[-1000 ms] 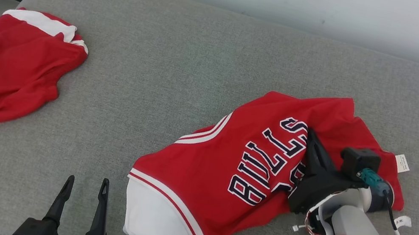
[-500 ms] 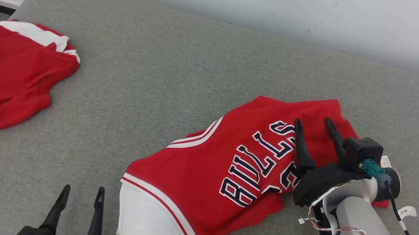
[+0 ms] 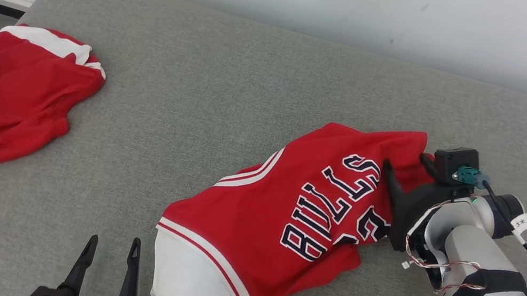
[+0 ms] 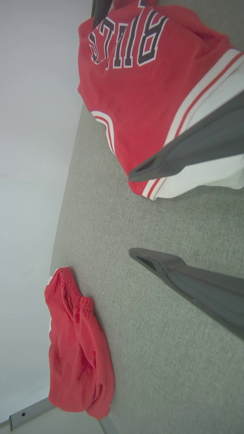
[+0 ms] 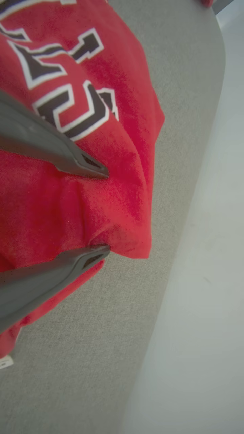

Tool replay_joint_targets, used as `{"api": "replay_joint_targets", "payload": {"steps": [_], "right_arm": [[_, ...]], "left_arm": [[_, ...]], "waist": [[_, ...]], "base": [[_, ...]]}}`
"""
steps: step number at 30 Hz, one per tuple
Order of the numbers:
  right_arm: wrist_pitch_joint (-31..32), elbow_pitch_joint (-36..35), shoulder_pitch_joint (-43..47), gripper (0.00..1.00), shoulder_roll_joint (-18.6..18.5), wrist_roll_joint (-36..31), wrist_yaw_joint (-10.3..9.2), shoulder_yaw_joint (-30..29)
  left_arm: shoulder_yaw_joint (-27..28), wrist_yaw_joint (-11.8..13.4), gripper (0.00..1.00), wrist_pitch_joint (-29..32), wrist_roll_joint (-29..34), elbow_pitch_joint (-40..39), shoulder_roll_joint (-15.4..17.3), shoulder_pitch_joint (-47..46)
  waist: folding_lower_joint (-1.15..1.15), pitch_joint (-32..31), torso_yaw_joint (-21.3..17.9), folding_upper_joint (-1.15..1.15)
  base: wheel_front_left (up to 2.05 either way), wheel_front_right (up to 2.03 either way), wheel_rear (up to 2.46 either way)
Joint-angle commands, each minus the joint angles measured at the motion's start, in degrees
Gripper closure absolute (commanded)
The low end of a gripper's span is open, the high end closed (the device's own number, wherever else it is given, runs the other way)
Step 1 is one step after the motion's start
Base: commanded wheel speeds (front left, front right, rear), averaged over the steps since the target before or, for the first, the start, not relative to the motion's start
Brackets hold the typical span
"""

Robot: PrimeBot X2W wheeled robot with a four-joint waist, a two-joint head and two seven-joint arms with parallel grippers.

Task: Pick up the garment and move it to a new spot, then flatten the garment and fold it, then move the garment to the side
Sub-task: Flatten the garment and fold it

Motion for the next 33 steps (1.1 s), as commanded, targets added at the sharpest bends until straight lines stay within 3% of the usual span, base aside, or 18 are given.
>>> {"api": "replay_joint_targets", "payload": {"steps": [1, 2, 13, 20, 21, 22, 28, 33], "right_arm": [[2.8, 1.4, -0.9, 0.76, -0.1, 1.3, -0.13, 1.9], [3.5, 1.5, -1.5, 1.0, -0.4, 1.8, -0.13, 2.9], [-0.9, -2.0, -11.6, 1.0, -0.1, 5.7, -0.13, 10.1], [-3.8, 1.1, -16.3, 1.0, 1.5, 4.9, -0.13, 13.3], [-4.5, 1.8, -16.7, 0.58, 1.5, 4.5, -0.13, 13.7], [-4.9, 2.8, -16.8, 0.0, 1.7, 4.5, -0.13, 13.9], [-8.0, 4.2, -14.4, 0.0, 0.7, 5.9, -0.13, 14.0], [-8.6, -2.7, -8.8, 0.0, -2.4, 7.7, -0.13, 11.3]], "left_arm": [[-0.2, 0.4, 0.0, -0.2, -0.6, 0.0, -0.1, 0.4], [-0.2, 0.5, 0.0, -0.2, -0.6, -0.1, -0.1, 0.5], [-0.9, 0.9, 0.0, -0.2, -1.6, -0.1, -0.1, -0.7], [-2.3, 1.0, 0.0, -0.2, -2.0, 0.3, -0.1, -1.6], [-2.5, 1.1, 0.0, -0.2, -2.1, 0.4, -0.1, -1.7], [-2.7, 1.1, 0.0, -0.2, -2.2, 0.4, -0.1, -1.7], [-2.0, 1.4, 0.0, -0.2, -2.3, 0.9, -0.1, -0.2], [-1.0, 1.2, 0.0, -0.2, -1.5, 0.7, -0.1, 0.9]], "waist": [[0.0, 0.3, 0.6, 0.0], [0.0, 0.5, 0.8, 0.0], [0.0, 2.1, 1.2, 0.0], [0.0, 2.7, 2.4, 0.0], [0.0, 2.8, 2.6, 0.0], [0.0, 2.7, 2.8, 0.0], [0.0, 1.3, 2.2, 0.0], [0.0, -0.6, 0.3, 0.0]], "base": [[0.0, 0.0, 0.0], [0.0, 0.0, 0.0], [0.0, 0.0, 0.0], [0.0, 0.0, 0.0], [0.0, 0.0, 0.0], [0.0, 0.0, 0.0], [0.0, 0.0, 0.0], [0.0, 0.0, 0.0]]}}
